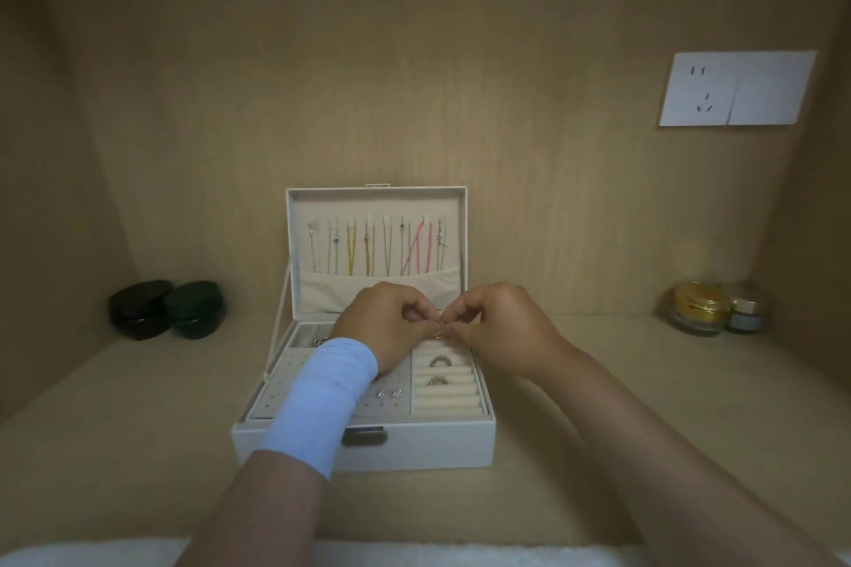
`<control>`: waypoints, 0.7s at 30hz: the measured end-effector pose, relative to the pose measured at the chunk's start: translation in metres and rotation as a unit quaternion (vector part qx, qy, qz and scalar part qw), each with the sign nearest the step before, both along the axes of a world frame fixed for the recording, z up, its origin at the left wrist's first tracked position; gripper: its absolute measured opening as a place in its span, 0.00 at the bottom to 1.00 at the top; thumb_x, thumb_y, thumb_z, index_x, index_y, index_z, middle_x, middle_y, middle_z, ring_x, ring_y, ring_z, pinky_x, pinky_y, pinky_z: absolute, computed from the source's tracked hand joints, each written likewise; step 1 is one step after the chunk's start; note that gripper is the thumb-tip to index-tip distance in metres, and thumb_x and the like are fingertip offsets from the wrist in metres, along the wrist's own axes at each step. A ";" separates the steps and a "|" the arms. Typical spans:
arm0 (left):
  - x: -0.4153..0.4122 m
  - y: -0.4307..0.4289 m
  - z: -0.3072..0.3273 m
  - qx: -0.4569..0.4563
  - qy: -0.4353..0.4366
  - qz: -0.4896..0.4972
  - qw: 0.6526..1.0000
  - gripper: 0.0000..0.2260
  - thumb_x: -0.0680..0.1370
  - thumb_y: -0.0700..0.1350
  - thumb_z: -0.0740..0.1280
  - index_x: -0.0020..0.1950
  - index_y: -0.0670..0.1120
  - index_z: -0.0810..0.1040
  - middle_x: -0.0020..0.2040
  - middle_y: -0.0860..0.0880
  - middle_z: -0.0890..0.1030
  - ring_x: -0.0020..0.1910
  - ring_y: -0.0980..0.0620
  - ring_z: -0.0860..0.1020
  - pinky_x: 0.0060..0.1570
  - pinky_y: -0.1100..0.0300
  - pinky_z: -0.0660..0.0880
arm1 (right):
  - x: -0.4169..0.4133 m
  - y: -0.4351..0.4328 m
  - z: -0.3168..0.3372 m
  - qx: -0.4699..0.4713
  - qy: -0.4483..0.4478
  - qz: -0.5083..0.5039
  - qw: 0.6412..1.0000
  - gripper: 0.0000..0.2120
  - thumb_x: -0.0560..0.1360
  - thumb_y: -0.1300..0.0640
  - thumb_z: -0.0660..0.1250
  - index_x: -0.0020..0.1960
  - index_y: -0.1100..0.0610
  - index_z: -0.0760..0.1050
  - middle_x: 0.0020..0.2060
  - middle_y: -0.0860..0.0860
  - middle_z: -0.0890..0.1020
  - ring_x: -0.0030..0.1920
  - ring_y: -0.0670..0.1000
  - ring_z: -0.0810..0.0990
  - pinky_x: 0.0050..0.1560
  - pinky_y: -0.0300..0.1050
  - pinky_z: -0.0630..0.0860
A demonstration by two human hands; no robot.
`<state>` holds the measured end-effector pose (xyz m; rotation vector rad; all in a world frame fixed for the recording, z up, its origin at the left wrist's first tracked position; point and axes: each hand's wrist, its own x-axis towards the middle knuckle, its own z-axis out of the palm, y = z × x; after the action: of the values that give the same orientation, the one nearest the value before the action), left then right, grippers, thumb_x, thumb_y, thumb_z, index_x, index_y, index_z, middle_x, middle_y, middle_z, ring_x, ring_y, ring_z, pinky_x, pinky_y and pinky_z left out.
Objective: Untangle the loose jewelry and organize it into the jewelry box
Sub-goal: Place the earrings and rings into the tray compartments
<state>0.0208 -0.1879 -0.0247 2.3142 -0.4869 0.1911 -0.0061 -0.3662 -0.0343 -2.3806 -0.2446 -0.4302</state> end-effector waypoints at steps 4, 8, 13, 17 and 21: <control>-0.001 0.000 -0.001 0.007 -0.003 -0.014 1.000 0.02 0.72 0.49 0.74 0.41 0.56 0.84 0.38 0.59 0.83 0.42 0.62 0.80 0.53 0.57 0.78 | 0.000 -0.006 0.001 -0.040 -0.003 0.013 0.999 0.02 0.72 0.51 0.75 0.45 0.46 0.85 0.40 0.42 0.85 0.33 0.35 0.77 0.36 0.38 0.74; -0.003 0.003 -0.005 0.026 -0.014 -0.024 0.999 0.05 0.71 0.47 0.74 0.39 0.58 0.83 0.36 0.61 0.82 0.40 0.62 0.79 0.51 0.56 0.79 | -0.001 -0.007 0.005 -0.065 0.005 0.028 0.997 0.02 0.70 0.48 0.76 0.42 0.45 0.84 0.39 0.40 0.84 0.37 0.37 0.78 0.43 0.43 0.78; -0.008 0.004 -0.008 0.061 -0.030 -0.026 0.997 0.04 0.72 0.48 0.73 0.41 0.57 0.83 0.37 0.60 0.82 0.39 0.62 0.79 0.49 0.55 0.79 | -0.005 -0.004 0.008 -0.124 0.004 0.041 0.991 0.02 0.71 0.50 0.76 0.41 0.45 0.84 0.40 0.40 0.83 0.42 0.40 0.79 0.48 0.47 0.80; -0.012 0.006 -0.006 0.094 -0.048 -0.024 0.994 0.02 0.73 0.50 0.72 0.42 0.58 0.84 0.38 0.59 0.81 0.40 0.61 0.78 0.47 0.56 0.79 | -0.008 -0.002 0.009 -0.152 0.001 0.055 0.987 0.01 0.72 0.51 0.75 0.44 0.46 0.85 0.39 0.40 0.82 0.43 0.41 0.80 0.49 0.49 0.80; -0.018 0.010 -0.004 0.134 -0.049 -0.025 0.989 0.06 0.75 0.50 0.68 0.48 0.59 0.85 0.43 0.59 0.82 0.43 0.60 0.78 0.48 0.60 0.77 | -0.009 -0.002 0.008 -0.156 0.010 0.065 0.985 0.05 0.74 0.51 0.72 0.47 0.46 0.86 0.39 0.39 0.81 0.44 0.41 0.80 0.49 0.48 0.79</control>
<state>0.0025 -0.1782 -0.0284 2.5587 -0.6547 0.2270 -0.0148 -0.3681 -0.0267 -2.6529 -0.4883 -0.3255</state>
